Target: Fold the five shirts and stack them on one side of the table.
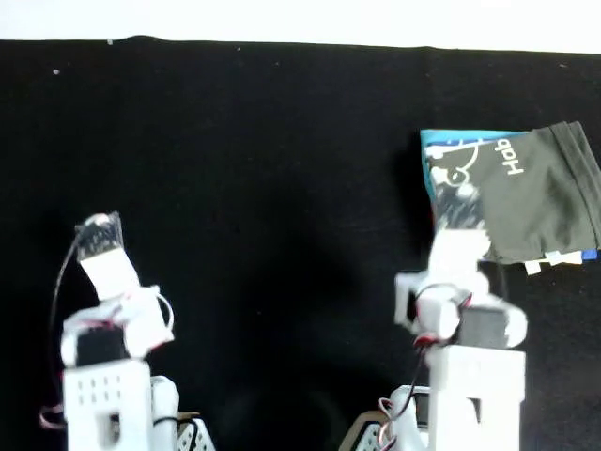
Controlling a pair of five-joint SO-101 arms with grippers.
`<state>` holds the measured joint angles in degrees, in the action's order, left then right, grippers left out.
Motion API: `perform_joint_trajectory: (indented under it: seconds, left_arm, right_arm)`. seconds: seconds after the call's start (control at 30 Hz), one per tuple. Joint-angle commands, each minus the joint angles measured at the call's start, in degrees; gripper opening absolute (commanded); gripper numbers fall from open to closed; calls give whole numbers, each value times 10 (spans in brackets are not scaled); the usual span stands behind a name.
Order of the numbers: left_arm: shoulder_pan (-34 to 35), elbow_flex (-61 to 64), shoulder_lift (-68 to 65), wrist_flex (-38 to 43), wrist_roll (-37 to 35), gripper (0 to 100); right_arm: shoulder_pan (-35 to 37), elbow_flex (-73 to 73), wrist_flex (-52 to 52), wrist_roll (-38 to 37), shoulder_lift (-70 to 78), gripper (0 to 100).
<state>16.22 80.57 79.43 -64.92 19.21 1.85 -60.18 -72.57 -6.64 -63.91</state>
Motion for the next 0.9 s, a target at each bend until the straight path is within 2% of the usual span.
perform_joint_trajectory:
  seconds: [0.0, 0.2, 0.37, 0.47, 0.6, 0.67, 0.73, 0.87]
  left_arm:
    - [-22, 33, 95, -5, 3, 9]
    - [-22, 124, 261, -22, 3, 9]
    - [-56, 138, 235, -78, -1, 9]
    - [-97, 147, 243, -121, -1, 9]
    - [-116, 158, 246, -118, -1, 11]
    - [-118, 160, 246, -118, -1, 12]
    - [-118, 160, 245, -120, -1, 12]
    - [-116, 165, 245, -119, -1, 11]
  right_arm:
    - [5, -86, 58, -6, -39, 12]
    - [5, -237, 145, -4, -113, 12]
    - [5, -327, 188, -3, -204, 12]
    - [5, -381, 189, -3, -273, 12]
    - [4, -438, 162, 1, -371, 12]
    - [6, -436, 124, 33, -412, 12]
    - [15, -435, 116, 62, -412, 12]
    - [49, -435, 114, 69, -396, 12]
